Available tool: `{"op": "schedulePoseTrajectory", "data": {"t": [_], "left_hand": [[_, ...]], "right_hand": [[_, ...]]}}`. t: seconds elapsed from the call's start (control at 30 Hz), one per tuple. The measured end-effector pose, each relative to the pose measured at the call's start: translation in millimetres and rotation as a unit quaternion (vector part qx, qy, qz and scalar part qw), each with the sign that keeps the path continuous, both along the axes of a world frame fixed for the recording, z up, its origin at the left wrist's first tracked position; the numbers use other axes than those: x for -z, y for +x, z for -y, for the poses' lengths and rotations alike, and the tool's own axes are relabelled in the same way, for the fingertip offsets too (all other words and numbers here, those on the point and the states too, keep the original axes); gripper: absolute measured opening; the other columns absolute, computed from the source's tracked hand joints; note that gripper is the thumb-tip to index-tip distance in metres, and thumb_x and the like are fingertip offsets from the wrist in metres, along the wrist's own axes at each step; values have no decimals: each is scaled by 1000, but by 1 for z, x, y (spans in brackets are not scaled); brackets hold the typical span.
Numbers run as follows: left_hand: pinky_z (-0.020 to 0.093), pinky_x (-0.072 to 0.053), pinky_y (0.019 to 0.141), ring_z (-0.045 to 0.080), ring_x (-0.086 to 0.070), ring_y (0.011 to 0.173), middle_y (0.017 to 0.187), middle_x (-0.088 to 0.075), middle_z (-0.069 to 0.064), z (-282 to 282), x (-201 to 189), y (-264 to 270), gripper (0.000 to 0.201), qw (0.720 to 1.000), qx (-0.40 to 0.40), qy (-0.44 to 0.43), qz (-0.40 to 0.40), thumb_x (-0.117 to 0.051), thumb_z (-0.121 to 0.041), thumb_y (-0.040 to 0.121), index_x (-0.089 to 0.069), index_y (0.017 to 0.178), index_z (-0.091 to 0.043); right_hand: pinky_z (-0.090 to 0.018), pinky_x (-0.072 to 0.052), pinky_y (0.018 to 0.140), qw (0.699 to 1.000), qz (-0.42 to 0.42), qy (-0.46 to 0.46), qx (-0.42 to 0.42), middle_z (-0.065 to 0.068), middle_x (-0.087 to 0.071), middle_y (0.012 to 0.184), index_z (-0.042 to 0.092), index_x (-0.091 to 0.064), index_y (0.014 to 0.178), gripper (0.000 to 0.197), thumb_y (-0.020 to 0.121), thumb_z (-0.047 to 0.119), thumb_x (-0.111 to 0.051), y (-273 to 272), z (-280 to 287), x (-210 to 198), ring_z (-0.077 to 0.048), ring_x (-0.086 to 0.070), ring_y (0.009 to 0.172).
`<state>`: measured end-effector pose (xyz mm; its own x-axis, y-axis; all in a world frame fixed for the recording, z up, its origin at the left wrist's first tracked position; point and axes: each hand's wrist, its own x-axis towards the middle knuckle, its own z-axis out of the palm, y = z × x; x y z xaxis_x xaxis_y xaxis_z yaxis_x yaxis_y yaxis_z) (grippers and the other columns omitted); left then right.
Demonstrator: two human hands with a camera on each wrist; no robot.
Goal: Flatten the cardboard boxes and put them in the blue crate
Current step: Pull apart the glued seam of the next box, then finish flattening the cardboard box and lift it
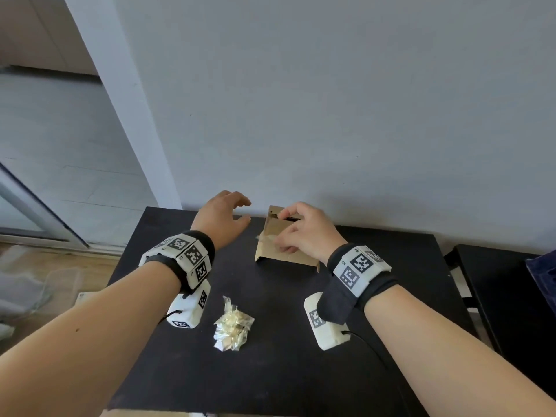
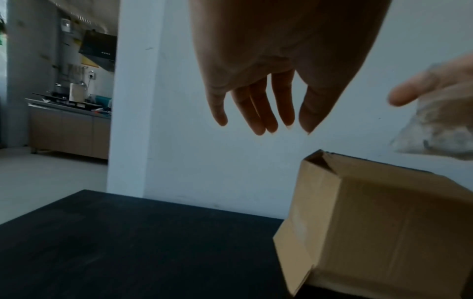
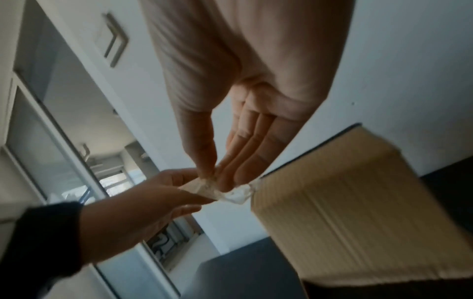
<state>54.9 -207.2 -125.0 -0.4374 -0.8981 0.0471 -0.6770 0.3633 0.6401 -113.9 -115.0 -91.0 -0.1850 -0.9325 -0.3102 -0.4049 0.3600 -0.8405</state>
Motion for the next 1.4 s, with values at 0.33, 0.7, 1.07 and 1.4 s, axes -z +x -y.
{"op": "schedulePoseTrajectory", "data": {"t": [0.33, 0.7, 1.07, 1.4], "left_hand": [[24, -43, 89, 12, -56, 103, 111, -55, -3, -5, 36, 57, 22, 993, 33, 97, 60, -61, -20, 86, -64, 108, -21], [26, -45, 88, 11, -56, 102, 109, -55, -4, -3, 66, 68, 20, 985, 48, 149, 75, -60, -22, 88, -64, 107, -22], [32, -46, 93, 16, -59, 105, 112, -64, -3, 19, 36, 28, 22, 993, 2, 117, 21, -55, -25, 90, -63, 110, -20], [41, -57, 82, 30, -64, 97, 119, -55, 7, 22, 8, -37, 50, 955, 25, 285, 75, -42, -45, 96, -42, 133, -12]], "right_hand": [[-25, -59, 71, 966, -100, 159, -179, -8, -71, 73, 8, -72, 77, 4, 78, 4, -71, 72, 7, 72, -14, -67, 65], [-29, -55, 75, 927, -256, 174, -212, 6, -71, 81, 24, -66, 64, 17, 76, 33, -74, 113, 9, 118, -15, -66, 82], [-16, -41, 61, 988, -141, -23, -59, 10, -62, 61, 16, -73, 76, 20, 86, 32, -66, 51, 29, 33, 0, -52, 53], [-37, -51, 90, 962, -199, 117, 148, -8, -61, 120, 14, -58, 125, 38, 92, 33, -55, -77, 19, 27, -28, -58, 109]]}}
